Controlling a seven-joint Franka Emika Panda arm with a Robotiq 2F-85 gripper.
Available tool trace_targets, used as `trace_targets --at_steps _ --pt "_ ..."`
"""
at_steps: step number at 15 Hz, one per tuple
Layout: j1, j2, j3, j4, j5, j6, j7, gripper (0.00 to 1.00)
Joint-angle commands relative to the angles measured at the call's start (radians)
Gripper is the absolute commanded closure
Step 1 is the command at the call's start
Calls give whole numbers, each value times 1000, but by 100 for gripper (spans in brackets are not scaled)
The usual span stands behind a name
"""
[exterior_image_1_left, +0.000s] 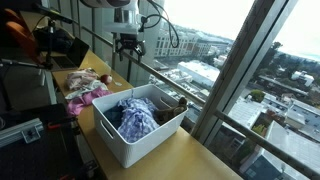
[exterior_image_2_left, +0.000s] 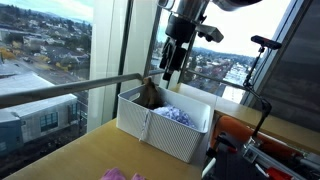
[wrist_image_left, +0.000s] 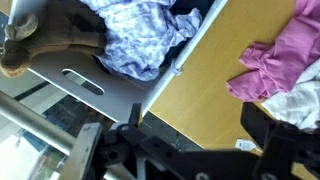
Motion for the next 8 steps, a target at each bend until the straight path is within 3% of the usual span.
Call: trace_targets --at_steps 1,8 --pt "15 -42 29 -71 -35 18 -128 0" --pt "84 19 89 -138 -179 44 -248 0"
